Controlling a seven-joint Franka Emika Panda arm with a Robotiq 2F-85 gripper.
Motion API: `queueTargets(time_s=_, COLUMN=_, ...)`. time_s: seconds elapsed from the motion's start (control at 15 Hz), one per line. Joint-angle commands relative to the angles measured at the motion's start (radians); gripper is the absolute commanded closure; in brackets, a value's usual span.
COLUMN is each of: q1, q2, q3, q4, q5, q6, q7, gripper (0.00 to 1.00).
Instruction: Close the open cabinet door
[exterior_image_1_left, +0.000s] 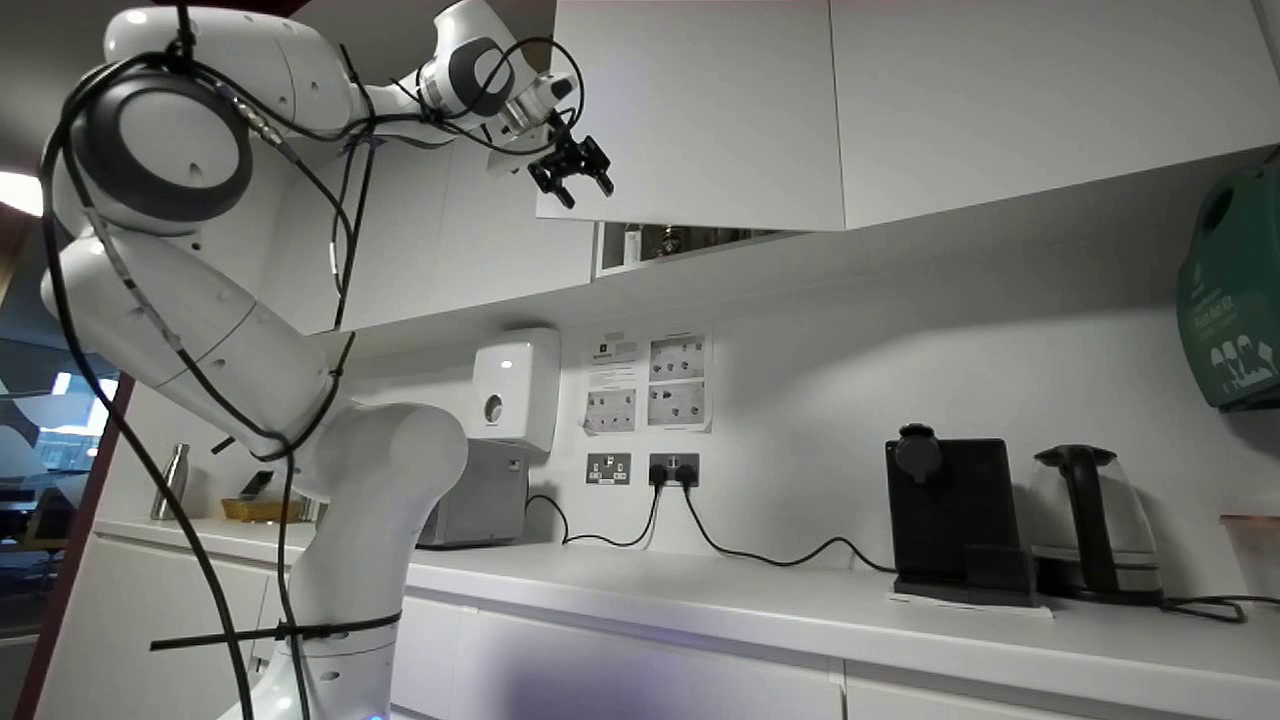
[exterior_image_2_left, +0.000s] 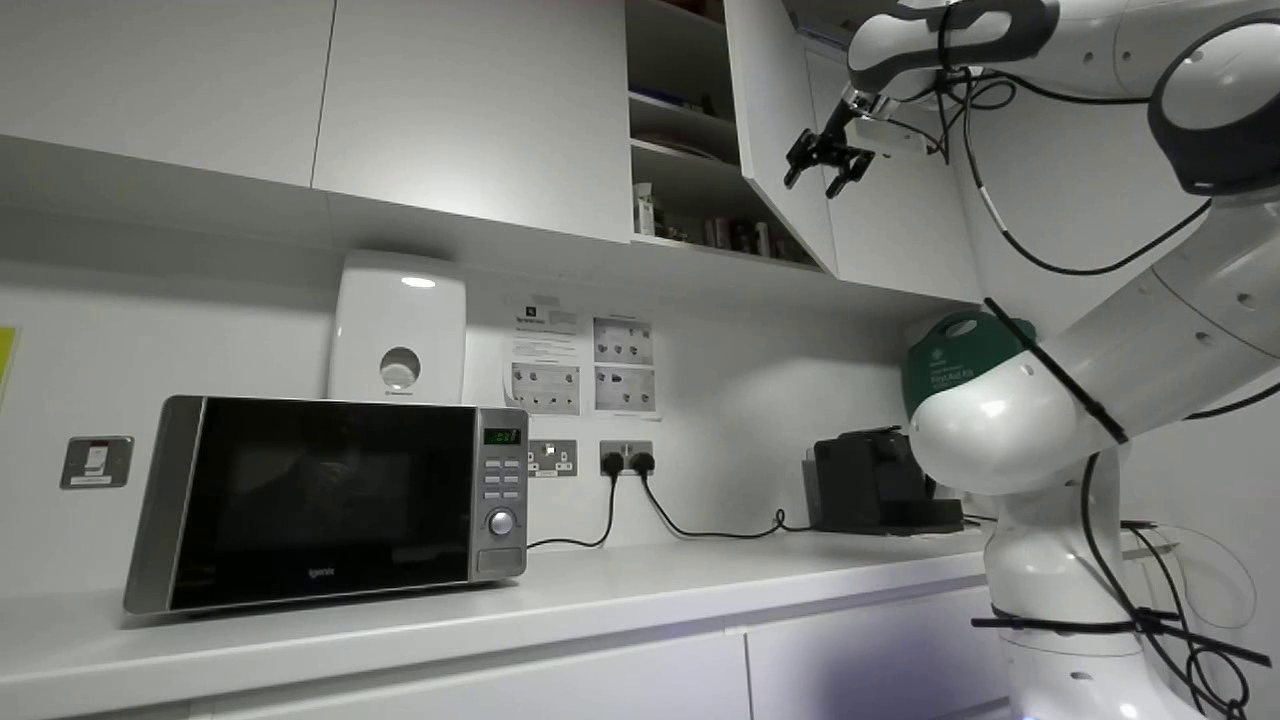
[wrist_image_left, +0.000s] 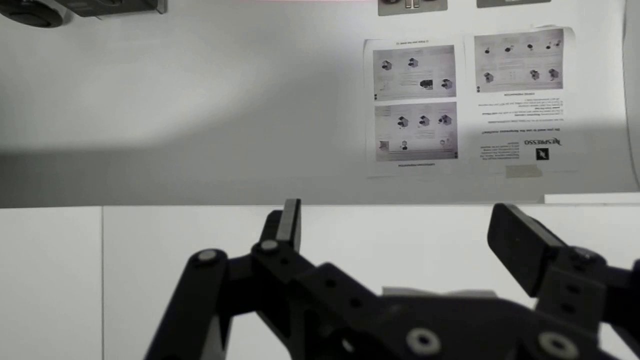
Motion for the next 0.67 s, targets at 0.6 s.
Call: queueTargets(time_s=0.6, q1=0.044, q2=0.259, q3=0.13, q4=0.18, q5=0.081, q6=0.037, q7=0.008, gripper=0.0)
